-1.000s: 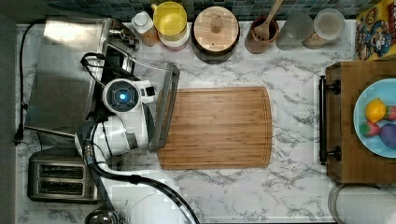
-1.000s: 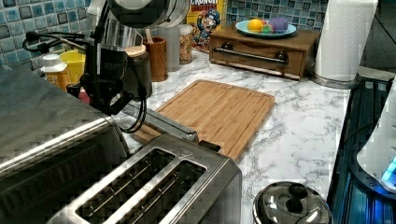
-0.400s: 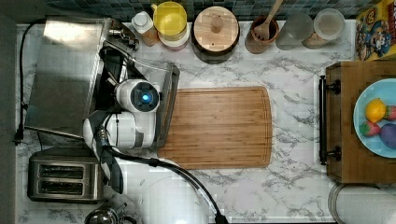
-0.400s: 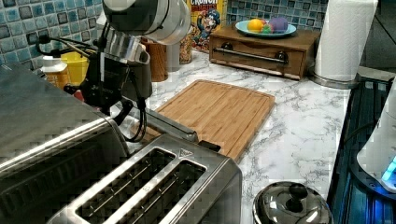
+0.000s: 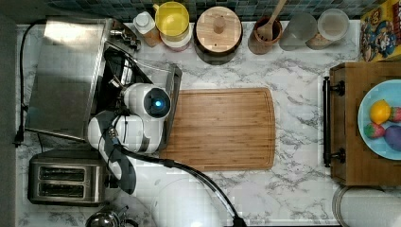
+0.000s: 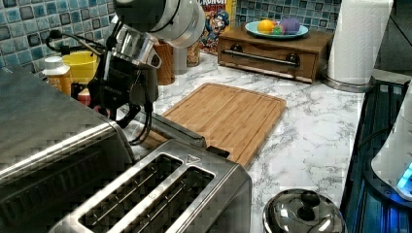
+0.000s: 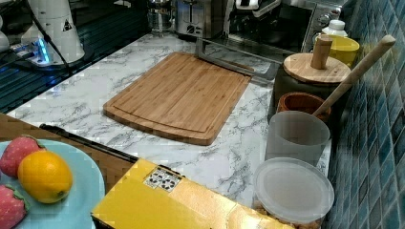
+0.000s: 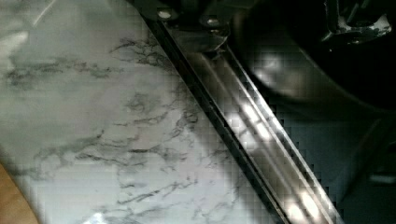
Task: Put the bowl in the oven.
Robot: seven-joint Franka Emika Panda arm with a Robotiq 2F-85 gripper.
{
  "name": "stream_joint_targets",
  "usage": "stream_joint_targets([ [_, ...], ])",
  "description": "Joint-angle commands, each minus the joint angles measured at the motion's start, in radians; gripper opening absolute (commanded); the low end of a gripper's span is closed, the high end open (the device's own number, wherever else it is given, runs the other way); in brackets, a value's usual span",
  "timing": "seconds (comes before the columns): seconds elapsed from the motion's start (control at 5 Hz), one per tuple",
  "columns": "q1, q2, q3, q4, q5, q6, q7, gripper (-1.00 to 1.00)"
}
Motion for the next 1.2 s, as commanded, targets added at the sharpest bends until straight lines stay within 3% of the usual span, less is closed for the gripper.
stream_joint_targets([
  [0.2, -0.249, -0.133, 0.184, -0.018, 0.17, 0.019, -0.156, 0.0],
  [0.6, -0.332, -0.218, 0.172, 0.016, 0.083, -0.218, -0.154, 0.0],
  [1.2, -0.325, -0.219, 0.166, 0.016, 0.088, -0.22, -0.157, 0.0],
])
